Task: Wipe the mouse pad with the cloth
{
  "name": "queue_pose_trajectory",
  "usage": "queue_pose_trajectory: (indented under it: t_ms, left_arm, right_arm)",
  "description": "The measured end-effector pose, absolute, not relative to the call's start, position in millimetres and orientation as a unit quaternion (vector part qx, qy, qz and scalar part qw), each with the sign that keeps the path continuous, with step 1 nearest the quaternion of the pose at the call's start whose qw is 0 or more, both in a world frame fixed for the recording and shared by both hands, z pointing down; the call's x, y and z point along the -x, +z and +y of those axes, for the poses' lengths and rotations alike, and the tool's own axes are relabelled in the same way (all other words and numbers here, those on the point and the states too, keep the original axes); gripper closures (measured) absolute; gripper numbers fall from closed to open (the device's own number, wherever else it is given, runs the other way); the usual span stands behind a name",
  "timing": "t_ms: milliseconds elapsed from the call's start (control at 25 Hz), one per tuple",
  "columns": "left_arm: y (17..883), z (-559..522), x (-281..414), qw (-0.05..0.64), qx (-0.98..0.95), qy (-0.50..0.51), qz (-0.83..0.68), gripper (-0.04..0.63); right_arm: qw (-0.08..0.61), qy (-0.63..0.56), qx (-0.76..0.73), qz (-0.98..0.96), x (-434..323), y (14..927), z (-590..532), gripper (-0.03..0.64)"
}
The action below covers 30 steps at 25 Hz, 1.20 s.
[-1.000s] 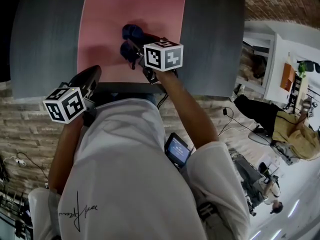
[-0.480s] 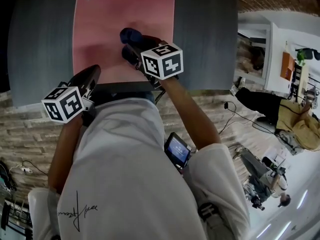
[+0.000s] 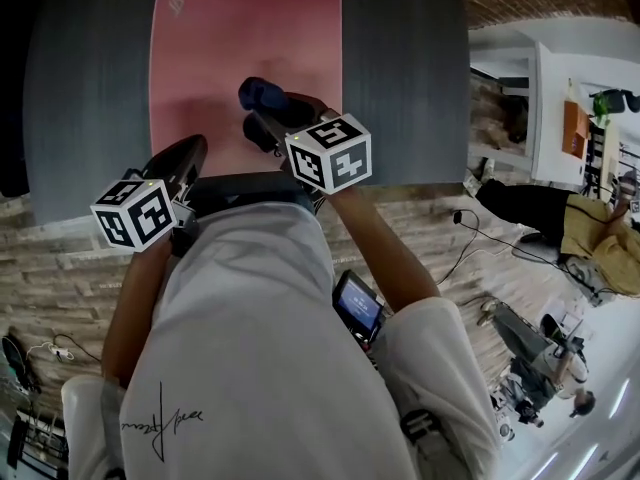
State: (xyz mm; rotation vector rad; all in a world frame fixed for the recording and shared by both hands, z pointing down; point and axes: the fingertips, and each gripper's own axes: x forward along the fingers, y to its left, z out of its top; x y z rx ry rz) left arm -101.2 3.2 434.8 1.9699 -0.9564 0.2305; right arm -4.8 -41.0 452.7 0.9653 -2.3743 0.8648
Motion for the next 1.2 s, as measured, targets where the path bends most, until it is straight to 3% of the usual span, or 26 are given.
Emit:
queue_pose_trajectory:
  t_ms: [560,1200]
  left_arm:
    - [419.6,-11.0,104.8,0.396,-0.818,0.113,-0.402,0.586]
    - [409.4,-15.0,100.1,0.39,-0.826,0.102,-0.395,0.586]
  right_arm:
    - [0.165,0.298,-0.436,-0.833,-10.8,412.2,-31.4,0.517]
    - [0.134,0.297,-0.458,-0.827,-13.5,399.3,-18.4,0.52]
